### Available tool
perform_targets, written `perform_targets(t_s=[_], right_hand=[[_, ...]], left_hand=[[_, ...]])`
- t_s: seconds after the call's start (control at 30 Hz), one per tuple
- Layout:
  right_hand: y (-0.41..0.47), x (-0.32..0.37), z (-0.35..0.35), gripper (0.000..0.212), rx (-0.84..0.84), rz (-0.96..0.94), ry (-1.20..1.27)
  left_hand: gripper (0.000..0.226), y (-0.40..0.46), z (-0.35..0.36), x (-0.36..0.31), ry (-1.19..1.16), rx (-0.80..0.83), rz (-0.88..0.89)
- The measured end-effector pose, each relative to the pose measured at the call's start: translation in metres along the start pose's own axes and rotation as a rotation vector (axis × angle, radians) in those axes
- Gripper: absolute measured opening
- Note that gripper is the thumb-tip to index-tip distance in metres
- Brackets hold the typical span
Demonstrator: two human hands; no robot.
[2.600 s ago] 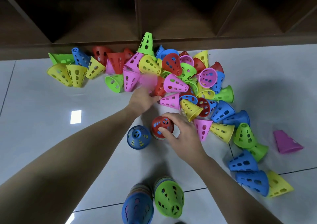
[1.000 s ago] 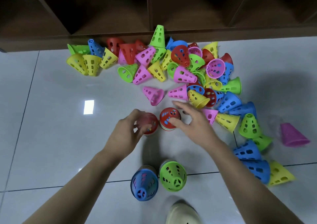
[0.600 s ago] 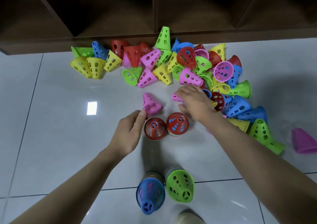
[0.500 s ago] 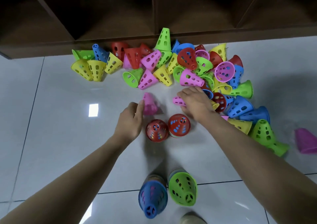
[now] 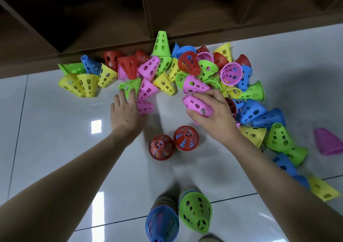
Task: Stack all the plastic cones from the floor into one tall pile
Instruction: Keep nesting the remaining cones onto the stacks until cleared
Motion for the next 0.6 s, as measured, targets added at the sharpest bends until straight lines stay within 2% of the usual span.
perform_targets(t_s=[0.1, 0.23, 0.4, 0.6], right_hand=[[-0.013, 0.018, -0.01, 0.047, -0.042, 0.042, 0.159], [-0.032, 0.04, -0.016, 0.036, -0.049, -0.026, 0.263], [-0.049, 0.032, -0.001, 0.041, 0.027, -0.044, 0.256], [-0.063, 0.017, 0.015, 0.044, 0.157, 0.005, 0.096]], left_hand=[[0.075, 0.003, 0.003, 0.005, 0.053, 0.019, 0.111], [0.055, -0.004, 0.008, 0.006, 0.033, 0.044, 0.156], [0.05, -0.009, 0.008, 0.008, 0.164, 0.127, 0.205], [0.052, -0.007, 0.01, 0.007, 0.227, 0.181, 0.202]])
Point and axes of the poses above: each hand's wrist, its own y-axis towards the middle knuckle, its own z-axis out of the palm, x = y × z, the point moved 3 cm from there along y, towards the middle knuckle, and after that the axes turned 1 degree about z, right-handed, at the moved point
